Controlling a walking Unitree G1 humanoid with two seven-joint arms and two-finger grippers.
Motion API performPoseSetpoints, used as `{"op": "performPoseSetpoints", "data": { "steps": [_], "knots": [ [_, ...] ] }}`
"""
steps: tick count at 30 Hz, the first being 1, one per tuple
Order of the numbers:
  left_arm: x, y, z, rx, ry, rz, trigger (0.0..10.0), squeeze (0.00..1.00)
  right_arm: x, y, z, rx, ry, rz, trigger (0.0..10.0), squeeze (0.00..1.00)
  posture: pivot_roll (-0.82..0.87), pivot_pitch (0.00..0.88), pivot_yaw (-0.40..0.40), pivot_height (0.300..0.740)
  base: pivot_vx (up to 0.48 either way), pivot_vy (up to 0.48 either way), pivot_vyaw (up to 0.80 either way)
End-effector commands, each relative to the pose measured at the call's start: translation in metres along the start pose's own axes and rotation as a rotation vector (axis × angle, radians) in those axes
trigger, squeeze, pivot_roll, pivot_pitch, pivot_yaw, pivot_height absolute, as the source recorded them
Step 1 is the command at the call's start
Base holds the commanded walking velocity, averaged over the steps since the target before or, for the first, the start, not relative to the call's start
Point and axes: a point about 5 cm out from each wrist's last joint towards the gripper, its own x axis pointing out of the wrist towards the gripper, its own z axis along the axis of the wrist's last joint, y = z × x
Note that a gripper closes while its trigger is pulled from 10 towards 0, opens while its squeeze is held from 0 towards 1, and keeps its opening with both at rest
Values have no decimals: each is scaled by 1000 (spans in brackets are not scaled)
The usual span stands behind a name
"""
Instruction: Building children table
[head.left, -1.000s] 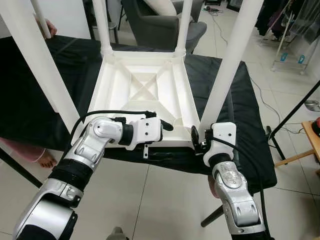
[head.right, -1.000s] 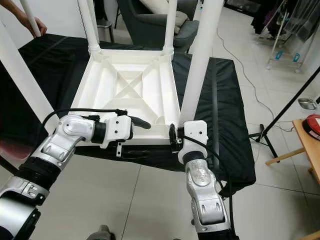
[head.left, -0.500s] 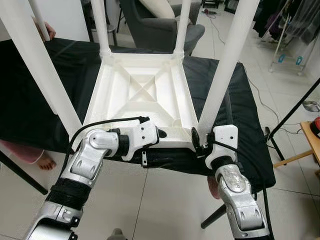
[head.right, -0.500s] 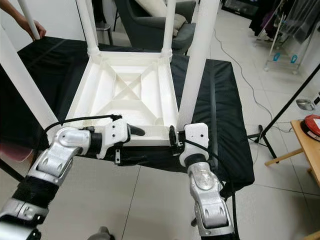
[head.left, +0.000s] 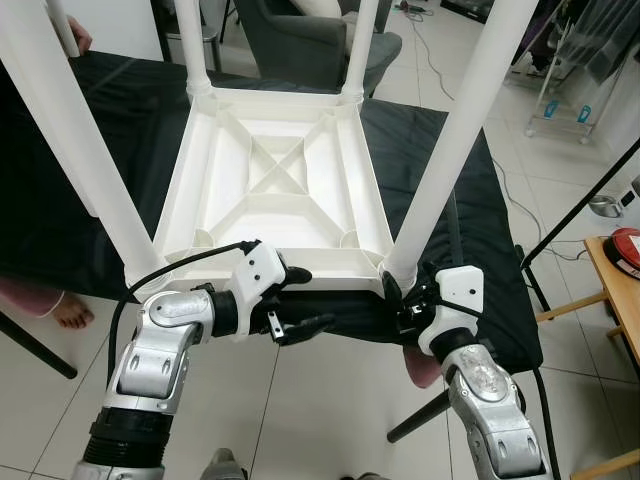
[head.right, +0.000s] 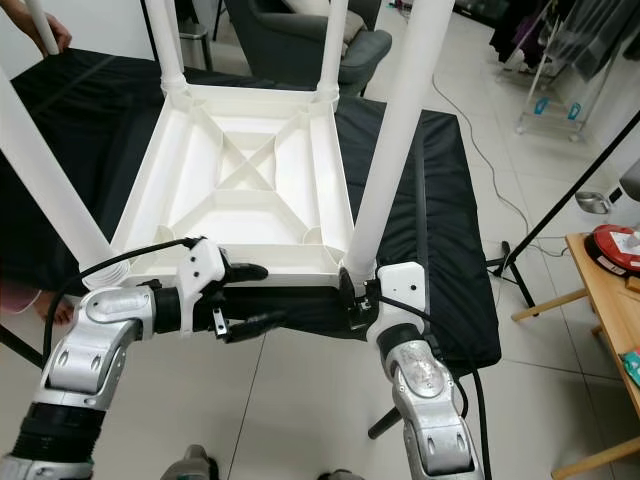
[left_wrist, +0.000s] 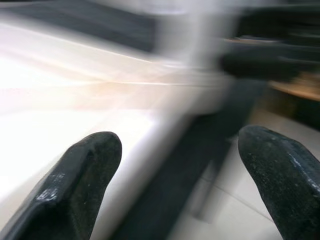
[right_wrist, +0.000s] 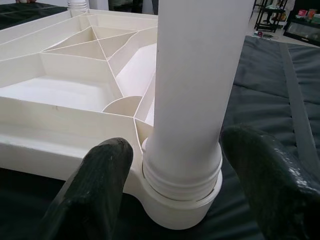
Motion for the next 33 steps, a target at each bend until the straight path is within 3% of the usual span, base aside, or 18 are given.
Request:
{"op": "performPoseSetpoints", "data": {
  "steps": [1,4,5,9,22,33],
  "knots": [
    [-4,3,1,1,6,89,10000,0,-3,0,1,1,-9,10,10000,0,160,138,-42,740,0,0,0],
    [-3,5,8,17,-48,184,10000,0,-4,6,3,4,-17,31,10000,0,159,139,-41,740,0,0,0],
    [-4,12,14,68,-86,329,10000,0,-1,10,4,18,-26,27,10000,0,159,133,-43,740,0,0,0],
    [-7,18,15,96,-88,435,10000,0,3,12,6,26,-36,21,10000,0,159,128,-47,740,0,0,0],
    [-5,5,4,122,-28,491,10000,0,15,11,10,8,-63,53,10000,0,172,99,-75,740,0,0,0],
    [-10,14,4,79,-35,563,10000,0,24,9,11,-14,-71,89,10000,0,183,86,-90,740,0,0,0]
  ]
}}
